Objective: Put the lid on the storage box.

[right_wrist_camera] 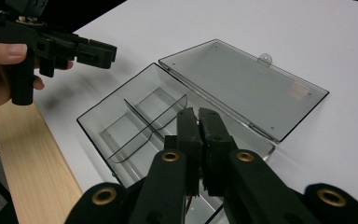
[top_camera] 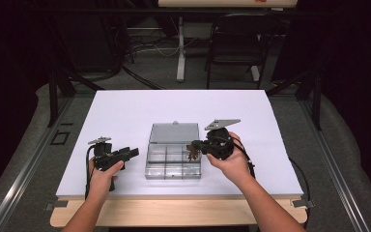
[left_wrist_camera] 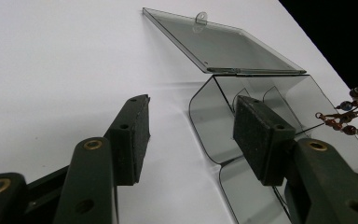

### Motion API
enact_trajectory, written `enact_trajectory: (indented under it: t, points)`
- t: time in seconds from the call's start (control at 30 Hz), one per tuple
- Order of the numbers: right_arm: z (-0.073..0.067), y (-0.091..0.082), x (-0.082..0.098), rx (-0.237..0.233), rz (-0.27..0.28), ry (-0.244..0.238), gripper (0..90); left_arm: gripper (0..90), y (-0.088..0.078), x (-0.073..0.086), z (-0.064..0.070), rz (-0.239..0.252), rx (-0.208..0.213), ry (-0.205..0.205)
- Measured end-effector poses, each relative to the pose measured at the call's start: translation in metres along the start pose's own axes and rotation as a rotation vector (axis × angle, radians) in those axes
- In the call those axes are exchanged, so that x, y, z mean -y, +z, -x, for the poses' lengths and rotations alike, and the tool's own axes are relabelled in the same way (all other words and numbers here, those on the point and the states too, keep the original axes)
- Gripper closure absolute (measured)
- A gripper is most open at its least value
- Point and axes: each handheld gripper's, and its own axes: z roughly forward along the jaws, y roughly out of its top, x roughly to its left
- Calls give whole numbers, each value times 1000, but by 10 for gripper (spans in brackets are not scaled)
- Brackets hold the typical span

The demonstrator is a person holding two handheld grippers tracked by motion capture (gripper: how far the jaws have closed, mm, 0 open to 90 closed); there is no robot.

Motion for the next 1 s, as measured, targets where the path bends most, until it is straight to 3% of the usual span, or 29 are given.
enact_trajectory:
  t: [0.63, 1.0]
  points:
    - [-4, 13, 14, -18, -31, 1, 881, 460, 0, 0, 0, 3, -1, -9]
    - [-10, 8, 11, -29, -5, -11, 881, 460, 0, 0, 0, 4, -1, -4]
